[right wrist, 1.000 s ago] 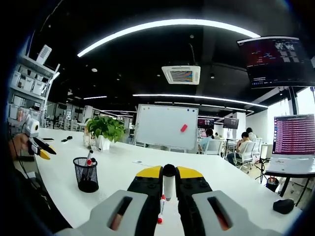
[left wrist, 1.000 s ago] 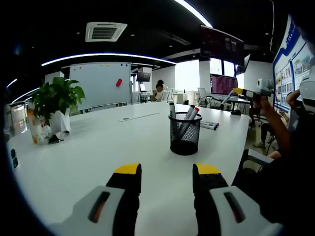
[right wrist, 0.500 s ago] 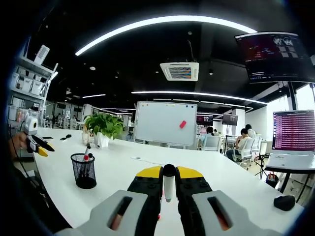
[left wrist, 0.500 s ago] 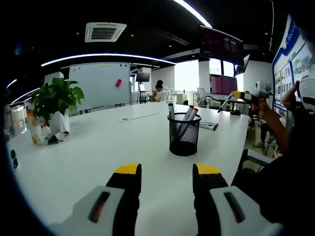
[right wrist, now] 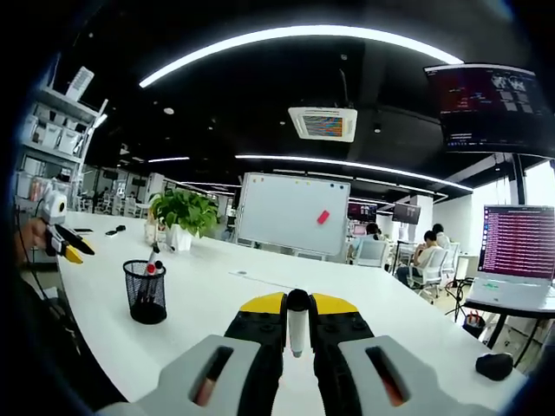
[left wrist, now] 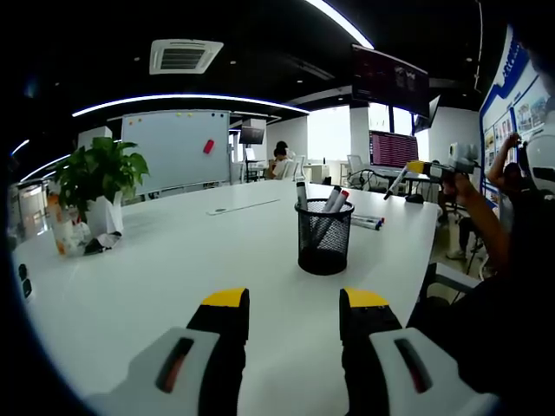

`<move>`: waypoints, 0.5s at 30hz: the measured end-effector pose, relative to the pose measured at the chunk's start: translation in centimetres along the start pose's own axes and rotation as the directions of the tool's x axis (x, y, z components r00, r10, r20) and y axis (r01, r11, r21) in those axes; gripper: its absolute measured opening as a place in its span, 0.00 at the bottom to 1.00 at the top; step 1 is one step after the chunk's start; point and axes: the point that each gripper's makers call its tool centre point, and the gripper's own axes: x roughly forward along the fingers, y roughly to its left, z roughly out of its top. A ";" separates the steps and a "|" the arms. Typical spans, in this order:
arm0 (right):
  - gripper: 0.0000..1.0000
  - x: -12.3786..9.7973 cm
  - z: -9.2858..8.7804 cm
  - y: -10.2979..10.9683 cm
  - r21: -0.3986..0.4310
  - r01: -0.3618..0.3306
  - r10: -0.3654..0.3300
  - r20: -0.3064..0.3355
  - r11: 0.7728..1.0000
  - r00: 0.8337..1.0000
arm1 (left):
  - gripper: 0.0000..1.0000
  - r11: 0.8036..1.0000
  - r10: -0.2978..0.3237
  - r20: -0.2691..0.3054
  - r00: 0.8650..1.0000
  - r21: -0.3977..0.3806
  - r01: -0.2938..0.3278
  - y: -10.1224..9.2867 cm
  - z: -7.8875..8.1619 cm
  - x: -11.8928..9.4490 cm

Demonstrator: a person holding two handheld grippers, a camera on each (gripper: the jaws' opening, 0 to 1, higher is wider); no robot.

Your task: Pick up the whiteboard markers from the pen holder and place them facing the whiteboard neatly

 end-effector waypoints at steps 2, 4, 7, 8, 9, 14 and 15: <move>0.13 0.0 -0.2 -0.2 0.012 0.002 -0.002 -0.001 1.000 1.000 | 0.43 1.000 0.000 0.000 1.000 0.000 0.000 0.0 0.0 0.0; 0.13 0.1 -0.3 -0.3 0.020 0.003 -0.003 -0.002 1.000 1.000 | 0.43 1.000 0.001 0.001 1.000 0.002 -0.001 0.0 0.0 0.0; 0.13 0.2 -0.8 -0.5 0.038 0.008 -0.007 -0.014 0.999 1.000 | 0.43 1.000 0.003 0.004 1.000 0.002 -0.003 0.1 0.2 -0.1; 0.13 0.2 -0.8 -0.6 0.041 0.014 -0.013 -0.022 0.999 1.000 | 0.43 1.000 0.007 0.008 1.000 0.005 -0.007 0.2 0.4 -0.2; 0.13 0.2 -0.8 -0.6 0.041 0.016 -0.015 -0.023 0.999 1.000 | 0.43 1.000 0.008 0.010 1.000 0.005 -0.008 0.3 0.5 -0.2; 0.13 0.1 -0.7 -0.5 0.041 0.013 -0.013 -0.015 0.999 1.000 | 0.43 1.000 0.010 0.018 1.000 0.009 -0.010 0.3 0.8 -0.3; 0.13 0.2 -0.9 -0.5 0.039 0.011 -0.010 -0.022 0.999 1.000 | 0.43 1.000 0.011 0.015 1.000 0.010 -0.011 0.3 0.7 -0.3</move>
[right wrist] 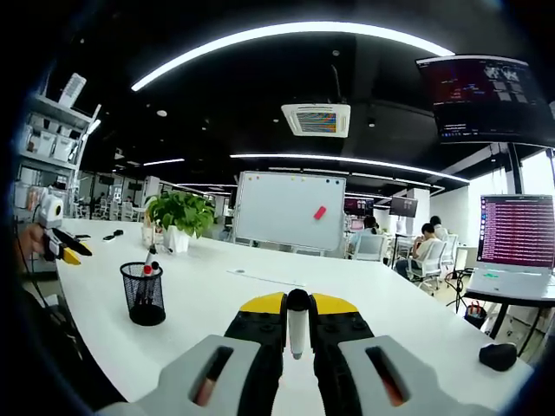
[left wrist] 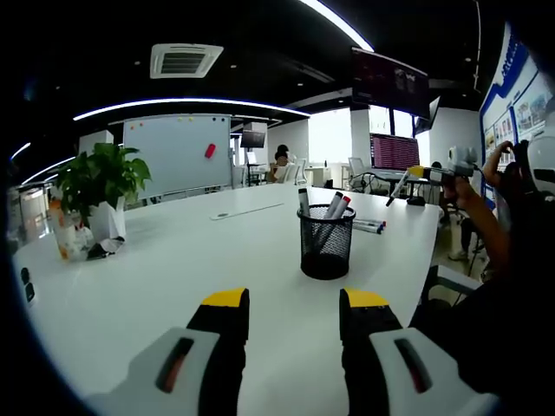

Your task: Pick up the whiteboard markers from the pen holder and place them facing the whiteboard neatly

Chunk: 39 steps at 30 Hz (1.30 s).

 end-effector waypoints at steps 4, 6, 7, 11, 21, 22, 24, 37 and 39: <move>0.13 0.3 -0.6 0.3 0.009 -0.017 0.017 -0.018 1.000 1.000 | 0.43 1.000 -0.003 -0.006 1.000 0.001 0.003 -0.1 -0.2 0.1; 0.13 0.4 -0.6 0.6 0.010 -0.022 0.022 -0.021 1.000 1.000 | 0.43 1.000 -0.003 -0.003 1.000 -0.001 0.003 -0.1 -0.1 0.1; 0.13 0.4 -0.5 0.7 0.004 -0.021 0.021 -0.020 1.000 1.000 | 0.43 1.000 -0.003 -0.002 1.000 -0.001 0.003 -0.1 0.0 0.1; 0.13 0.6 -0.7 0.9 -0.003 -0.024 0.024 -0.022 1.000 0.999 | 0.43 1.000 -0.001 0.001 1.000 0.001 0.001 0.0 0.0 0.0; 0.13 1.1 -3.2 0.4 0.061 -0.010 0.015 -0.075 0.998 0.997 | 0.43 1.000 0.007 -0.003 1.000 0.004 -0.007 0.2 0.0 0.0; 0.13 1.2 -3.3 0.5 0.061 -0.013 0.017 -0.079 0.998 0.997 | 0.43 1.000 0.008 -0.004 1.000 0.003 -0.008 0.3 -0.1 0.0; 0.13 1.4 -3.8 0.5 0.053 -0.010 0.015 -0.093 0.999 0.996 | 0.43 1.000 0.009 -0.004 1.000 0.003 -0.009 0.3 -0.1 0.0; 0.13 2.3 -6.3 0.5 0.057 0.016 -0.007 -0.165 0.998 0.986 | 0.43 1.000 0.008 -0.003 1.000 0.001 -0.008 0.3 -0.2 -0.1; 0.13 2.6 -6.8 0.6 0.050 0.023 -0.013 -0.185 0.998 0.983 | 0.43 1.000 0.007 -0.005 1.000 0.000 -0.007 0.3 -0.2 0.0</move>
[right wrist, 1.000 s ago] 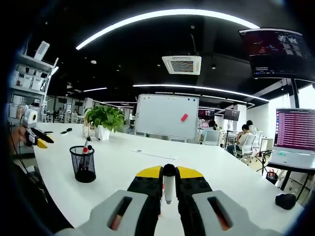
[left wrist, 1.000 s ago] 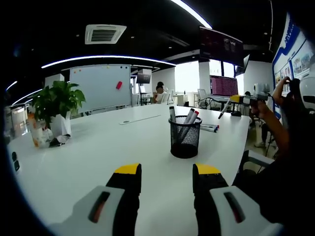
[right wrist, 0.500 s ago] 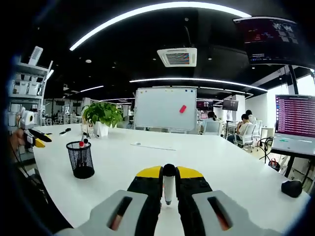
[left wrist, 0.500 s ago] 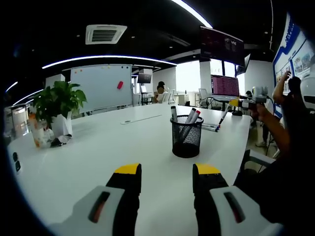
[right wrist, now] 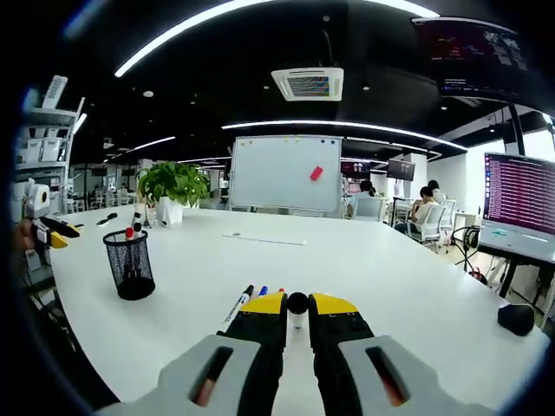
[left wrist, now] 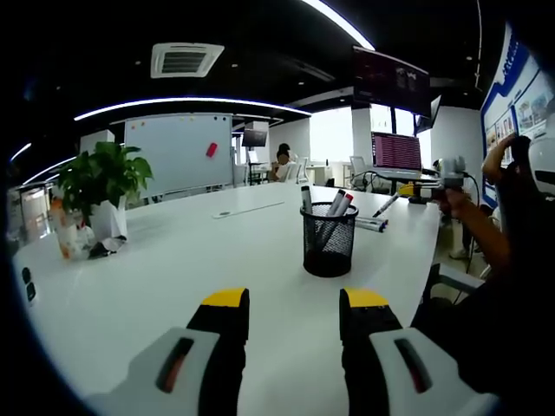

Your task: Pick up the whiteboard markers from the pen holder and place them facing the whiteboard neatly

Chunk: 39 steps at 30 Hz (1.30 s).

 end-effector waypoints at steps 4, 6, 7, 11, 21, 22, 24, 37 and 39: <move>0.13 1.0 -0.4 0.0 -0.002 -0.005 0.005 -0.025 1.000 1.000 | 0.43 1.000 -0.004 0.000 1.000 -0.002 0.004 -0.1 -0.1 0.1; 0.13 1.4 -0.6 -0.1 -0.011 0.000 -0.001 -0.045 1.000 0.999 | 0.43 1.000 -0.005 -0.001 1.000 -0.003 0.005 -0.1 -0.1 0.1; 0.13 1.6 -0.6 -0.1 -0.014 0.001 -0.001 -0.052 1.000 0.999 | 0.43 1.000 -0.004 -0.001 1.000 -0.003 0.004 0.0 -0.1 0.1; 0.13 2.2 -1.0 0.0 -0.037 -0.004 0.001 -0.081 0.999 0.997 | 0.43 1.000 0.001 -0.002 1.000 -0.008 -0.001 0.2 -0.2 0.0; 0.13 3.0 -2.2 -0.2 -0.065 -0.009 0.001 -0.128 0.998 0.992 | 0.43 1.000 0.002 0.002 1.000 -0.008 -0.002 0.3 -0.2 -0.1; 0.13 3.0 -2.4 -0.2 -0.062 -0.011 0.003 -0.132 0.998 0.991 | 0.43 1.000 0.003 0.002 1.000 -0.009 -0.003 0.3 -0.2 -0.2; 0.13 3.2 -2.8 -0.3 -0.061 -0.014 0.006 -0.141 0.998 0.990 | 0.43 1.000 0.004 0.000 1.000 -0.008 -0.004 0.4 -0.2 -0.2; 0.13 3.7 -5.1 -0.6 -0.038 -0.026 0.018 -0.202 0.999 0.979 | 0.43 1.000 -0.001 -0.005 1.000 -0.009 0.001 0.2 -0.3 0.0; 0.13 3.9 -5.2 -0.6 -0.027 -0.031 0.025 -0.206 0.999 0.978 | 0.43 1.000 0.000 -0.005 1.000 -0.008 0.000 0.1 -0.3 0.0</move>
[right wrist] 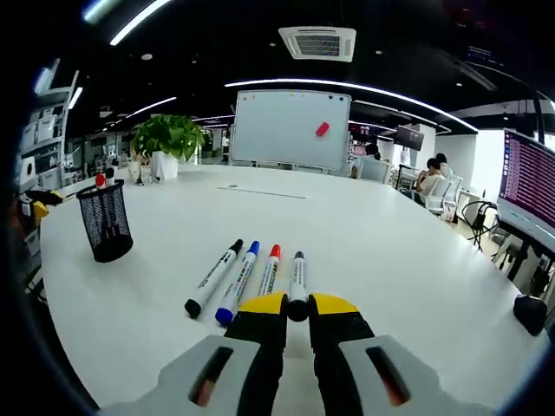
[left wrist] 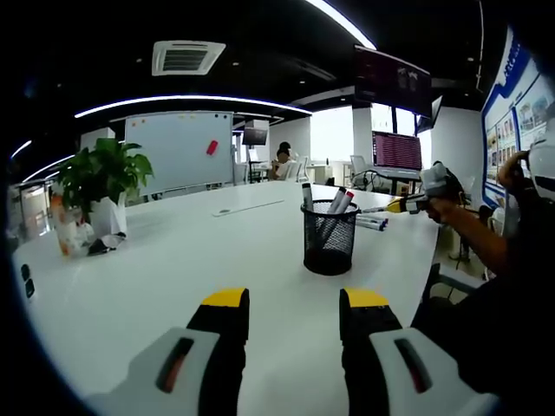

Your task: Pick up the whiteboard markers from the pen holder and place them facing the whiteboard neatly

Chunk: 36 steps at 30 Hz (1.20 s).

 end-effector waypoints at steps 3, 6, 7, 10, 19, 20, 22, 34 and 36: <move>0.13 0.3 -0.3 0.1 0.014 -0.008 0.008 -0.010 1.000 1.000 | 0.43 1.000 -0.001 0.002 1.000 -0.001 0.001 -0.1 0.0 0.0; 0.13 0.5 -0.4 0.3 0.016 -0.008 0.009 -0.015 1.000 1.000 | 0.43 1.000 -0.005 -0.001 1.000 -0.004 0.005 -0.1 -0.1 0.2; 0.13 0.5 -0.5 0.2 0.015 -0.005 0.006 -0.019 1.000 1.000 | 0.43 1.000 -0.006 -0.002 1.000 -0.005 0.006 -0.1 -0.2 0.2; 0.13 0.6 -0.8 0.1 0.023 -0.009 0.010 -0.040 1.000 0.999 | 0.43 1.000 -0.009 -0.005 1.000 -0.004 0.009 -0.2 -0.3 0.2; 0.13 0.7 -1.2 0.0 0.019 -0.016 0.017 -0.055 1.000 0.998 | 0.43 1.000 -0.008 -0.002 1.000 -0.004 0.007 -0.2 -0.1 0.2; 0.13 0.7 -1.3 0.2 0.021 -0.019 0.020 -0.060 1.000 0.998 | 0.43 1.000 -0.008 -0.003 1.000 -0.004 0.008 -0.2 -0.1 0.2; 0.13 0.6 -1.5 0.5 0.013 -0.017 0.018 -0.067 1.000 0.998 | 0.43 1.000 -0.009 -0.003 1.000 -0.003 0.009 -0.2 -0.1 0.2; 0.13 0.7 -2.2 0.9 0.030 -0.030 0.033 -0.094 0.999 0.995 | 0.43 1.000 -0.011 -0.007 1.000 -0.004 0.010 -0.3 -0.2 0.3; 0.13 0.7 -2.2 1.1 0.032 -0.036 0.039 -0.096 0.999 0.995 | 0.43 1.000 -0.011 -0.007 1.000 -0.004 0.011 -0.3 -0.3 0.3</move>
